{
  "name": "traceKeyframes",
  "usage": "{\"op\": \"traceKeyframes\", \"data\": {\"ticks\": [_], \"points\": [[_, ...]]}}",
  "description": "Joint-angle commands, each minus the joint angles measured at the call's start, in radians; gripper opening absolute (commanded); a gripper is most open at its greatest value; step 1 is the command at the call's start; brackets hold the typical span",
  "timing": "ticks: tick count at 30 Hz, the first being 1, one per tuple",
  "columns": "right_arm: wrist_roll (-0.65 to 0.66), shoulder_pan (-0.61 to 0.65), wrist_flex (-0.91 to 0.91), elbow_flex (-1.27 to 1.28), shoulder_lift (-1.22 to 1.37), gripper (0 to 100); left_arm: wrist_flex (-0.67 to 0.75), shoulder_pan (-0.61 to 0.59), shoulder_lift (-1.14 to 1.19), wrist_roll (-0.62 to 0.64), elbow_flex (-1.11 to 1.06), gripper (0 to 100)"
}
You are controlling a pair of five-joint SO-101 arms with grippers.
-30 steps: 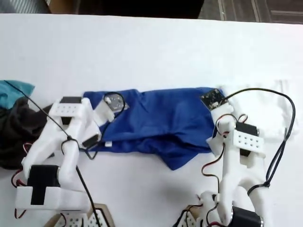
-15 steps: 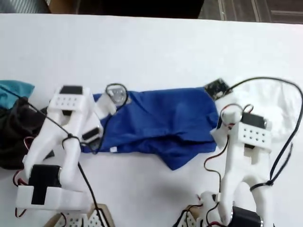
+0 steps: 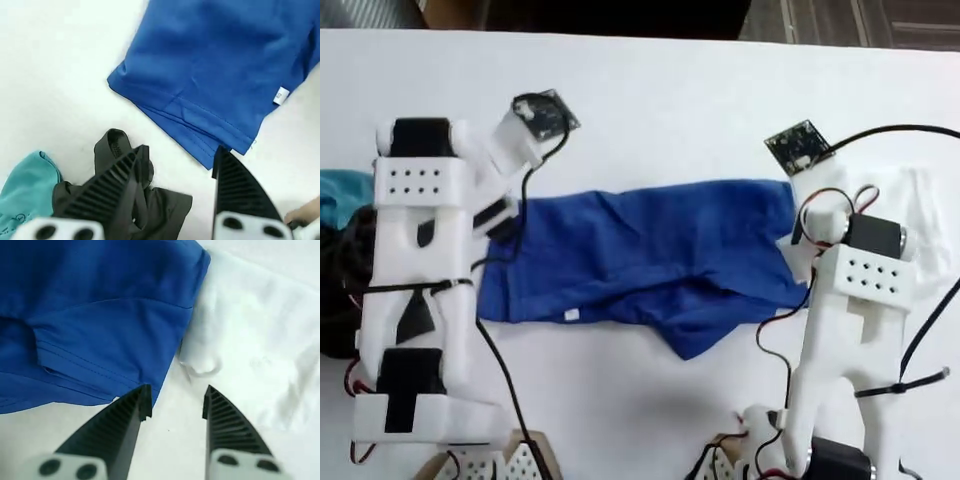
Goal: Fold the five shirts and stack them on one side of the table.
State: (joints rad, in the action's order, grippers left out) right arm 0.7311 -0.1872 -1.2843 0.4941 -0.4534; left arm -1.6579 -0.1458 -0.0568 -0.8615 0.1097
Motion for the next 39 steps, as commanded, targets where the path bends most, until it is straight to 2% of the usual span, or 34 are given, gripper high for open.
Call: {"op": "traceKeyframes", "data": {"ticks": [1,5,8,10,12,17,20,25,29,34,39], "points": [[-0.011,0.042,-0.002,-0.008,-0.036,19.3,0.095,0.034,0.023,0.133,0.008,23],[-0.015,0.097,0.064,-0.009,-0.035,16.6,0.233,0.094,0.189,0.264,-0.041,21],[-0.091,0.130,0.194,0.023,-0.015,0.5,0.278,0.133,0.333,0.304,-0.042,9],[-0.127,0.134,0.265,0.058,0.007,3.6,0.276,0.149,0.396,0.318,-0.038,2],[-0.146,0.131,0.306,0.087,0.031,1.8,0.250,0.149,0.411,0.321,-0.039,3],[-0.146,0.128,0.360,0.140,0.082,2.1,0.087,0.157,0.336,0.304,-0.044,3],[-0.146,0.130,0.423,0.164,0.107,2.1,0.014,0.224,0.242,0.275,-0.117,3],[-0.146,0.128,0.542,0.233,0.163,2.1,0.103,0.311,0.089,0.278,-0.351,3],[-0.146,0.127,0.584,0.285,0.191,2.1,0.152,0.310,0.043,0.279,-0.510,3],[-0.150,0.113,0.668,0.347,0.196,2.1,0.135,0.258,0.038,0.272,-0.585,3],[-0.219,0.111,0.823,0.454,0.196,2.1,0.172,0.250,0.048,0.270,-0.587,3]]}}
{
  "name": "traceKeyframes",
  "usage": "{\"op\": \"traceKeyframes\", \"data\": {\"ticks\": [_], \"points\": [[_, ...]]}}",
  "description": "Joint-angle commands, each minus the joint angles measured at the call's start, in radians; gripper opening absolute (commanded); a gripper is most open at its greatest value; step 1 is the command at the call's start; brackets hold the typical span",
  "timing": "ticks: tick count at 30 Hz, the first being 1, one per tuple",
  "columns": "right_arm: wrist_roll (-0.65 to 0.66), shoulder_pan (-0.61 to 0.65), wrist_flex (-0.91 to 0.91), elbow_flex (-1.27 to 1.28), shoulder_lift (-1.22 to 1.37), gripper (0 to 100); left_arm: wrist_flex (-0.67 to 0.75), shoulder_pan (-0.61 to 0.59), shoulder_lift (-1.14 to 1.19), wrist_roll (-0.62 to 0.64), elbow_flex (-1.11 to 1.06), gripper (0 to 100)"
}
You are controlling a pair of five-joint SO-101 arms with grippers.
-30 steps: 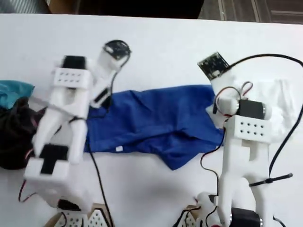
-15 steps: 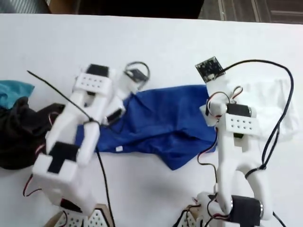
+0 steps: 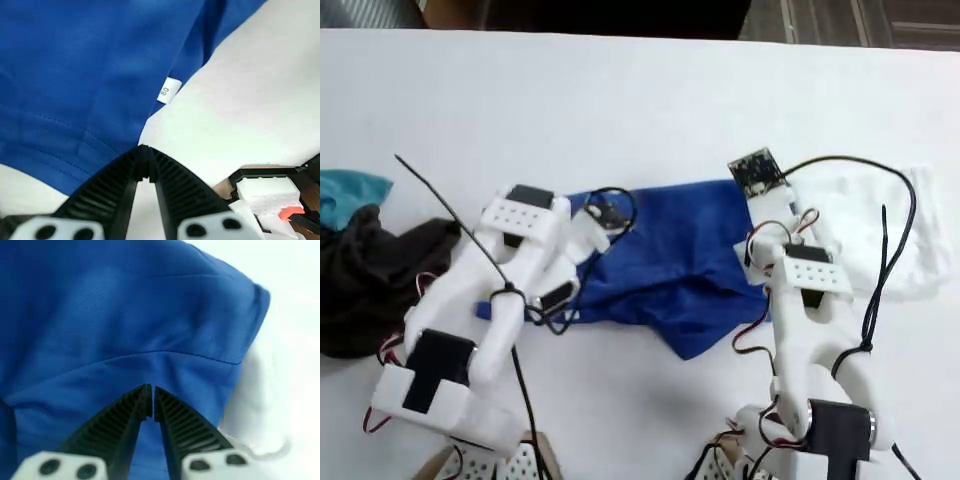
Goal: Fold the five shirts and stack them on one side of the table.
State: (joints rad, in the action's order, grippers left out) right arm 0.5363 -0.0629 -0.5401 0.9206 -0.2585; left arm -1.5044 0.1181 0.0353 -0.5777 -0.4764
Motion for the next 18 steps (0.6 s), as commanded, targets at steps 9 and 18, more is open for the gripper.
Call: {"op": "traceKeyframes", "data": {"ticks": [9,18], "points": [[-0.021,-0.010,0.151,0.077,0.001,2.1,0.023,-0.150,-0.044,-0.121,-0.001,3],[-0.020,-0.007,0.151,0.077,0.001,2.1,0.014,-0.153,-0.044,-0.212,-0.002,20]]}}
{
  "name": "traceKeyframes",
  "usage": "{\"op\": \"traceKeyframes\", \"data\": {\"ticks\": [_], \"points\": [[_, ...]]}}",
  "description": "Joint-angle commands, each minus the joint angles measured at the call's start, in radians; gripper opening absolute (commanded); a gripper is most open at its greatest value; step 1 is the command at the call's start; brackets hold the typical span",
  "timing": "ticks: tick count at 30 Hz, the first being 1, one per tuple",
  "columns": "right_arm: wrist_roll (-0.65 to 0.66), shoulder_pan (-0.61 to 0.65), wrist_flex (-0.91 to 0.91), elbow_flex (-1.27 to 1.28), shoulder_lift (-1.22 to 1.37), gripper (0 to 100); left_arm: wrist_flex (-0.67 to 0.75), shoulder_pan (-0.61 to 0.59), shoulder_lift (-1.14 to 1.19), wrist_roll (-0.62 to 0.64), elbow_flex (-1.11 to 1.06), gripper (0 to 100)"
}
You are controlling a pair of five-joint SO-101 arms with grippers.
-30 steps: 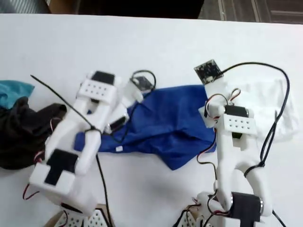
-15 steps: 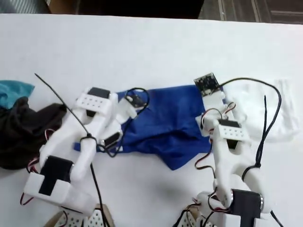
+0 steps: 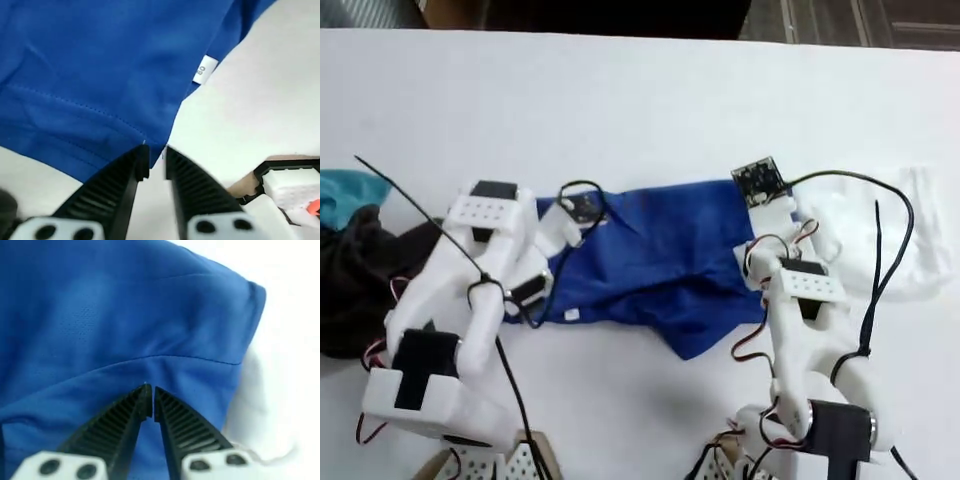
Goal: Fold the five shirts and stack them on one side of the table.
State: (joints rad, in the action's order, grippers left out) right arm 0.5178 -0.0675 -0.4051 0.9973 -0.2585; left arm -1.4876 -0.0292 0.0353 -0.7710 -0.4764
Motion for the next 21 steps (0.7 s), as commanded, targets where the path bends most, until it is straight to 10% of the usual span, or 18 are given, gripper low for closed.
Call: {"op": "traceKeyframes", "data": {"ticks": [1,21], "points": [[-0.002,-0.002,0.016,0.000,0.001,2.1,-0.002,-0.006,-0.044,-0.020,-0.002,20],[0.000,-0.002,0.016,0.000,0.001,2.1,0.135,-0.012,-0.049,-0.054,-0.128,4]]}}
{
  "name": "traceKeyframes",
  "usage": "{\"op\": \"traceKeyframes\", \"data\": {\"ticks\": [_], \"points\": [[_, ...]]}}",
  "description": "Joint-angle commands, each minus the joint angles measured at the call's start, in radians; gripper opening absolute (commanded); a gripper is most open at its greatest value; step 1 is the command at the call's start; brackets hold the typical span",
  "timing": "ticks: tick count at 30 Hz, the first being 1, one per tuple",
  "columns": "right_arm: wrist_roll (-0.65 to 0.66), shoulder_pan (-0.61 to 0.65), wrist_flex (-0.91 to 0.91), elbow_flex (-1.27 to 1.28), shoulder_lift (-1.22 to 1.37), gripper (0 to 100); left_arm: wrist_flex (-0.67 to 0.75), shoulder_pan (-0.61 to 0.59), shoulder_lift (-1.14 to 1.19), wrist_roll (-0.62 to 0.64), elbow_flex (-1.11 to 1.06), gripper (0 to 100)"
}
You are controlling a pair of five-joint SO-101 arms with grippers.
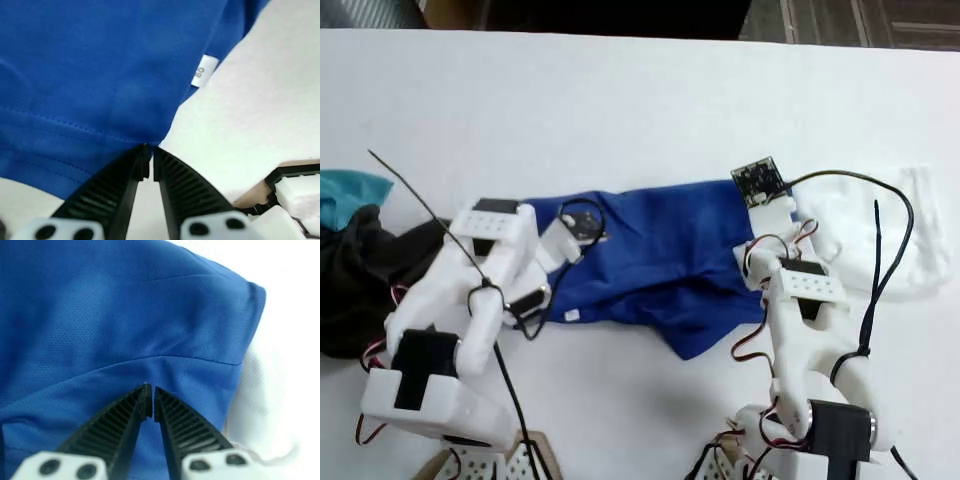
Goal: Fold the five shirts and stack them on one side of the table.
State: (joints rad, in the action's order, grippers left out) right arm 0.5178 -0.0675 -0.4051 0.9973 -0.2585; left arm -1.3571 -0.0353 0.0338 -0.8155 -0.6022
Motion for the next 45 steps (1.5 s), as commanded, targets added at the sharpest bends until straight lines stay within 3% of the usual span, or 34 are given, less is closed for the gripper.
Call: {"op": "traceKeyframes", "data": {"ticks": [1,9,16,24,30,32,35,45], "points": [[0.000,-0.002,0.016,0.000,0.001,2.1,0.005,-0.008,-0.046,-0.009,-0.001,4],[0.000,-0.002,0.016,0.000,0.001,2.1,-0.025,0.002,-0.043,-0.009,0.035,3],[0.000,-0.002,0.016,0.000,0.001,2.1,-0.035,-0.014,-0.043,-0.044,0.028,21],[0.000,-0.002,0.016,0.000,0.001,2.1,0.120,-0.080,-0.040,-0.046,0.025,16],[0.000,-0.002,0.016,0.000,0.001,2.1,0.153,-0.106,-0.040,-0.048,0.024,16],[0.000,-0.002,0.016,0.000,0.001,2.1,0.152,-0.098,-0.040,-0.048,0.024,13],[0.000,-0.002,0.016,0.000,0.001,2.1,0.150,-0.095,-0.040,-0.044,0.024,2],[0.000,-0.002,0.016,0.000,0.001,2.1,0.049,-0.101,-0.052,-0.052,0.035,3]]}}
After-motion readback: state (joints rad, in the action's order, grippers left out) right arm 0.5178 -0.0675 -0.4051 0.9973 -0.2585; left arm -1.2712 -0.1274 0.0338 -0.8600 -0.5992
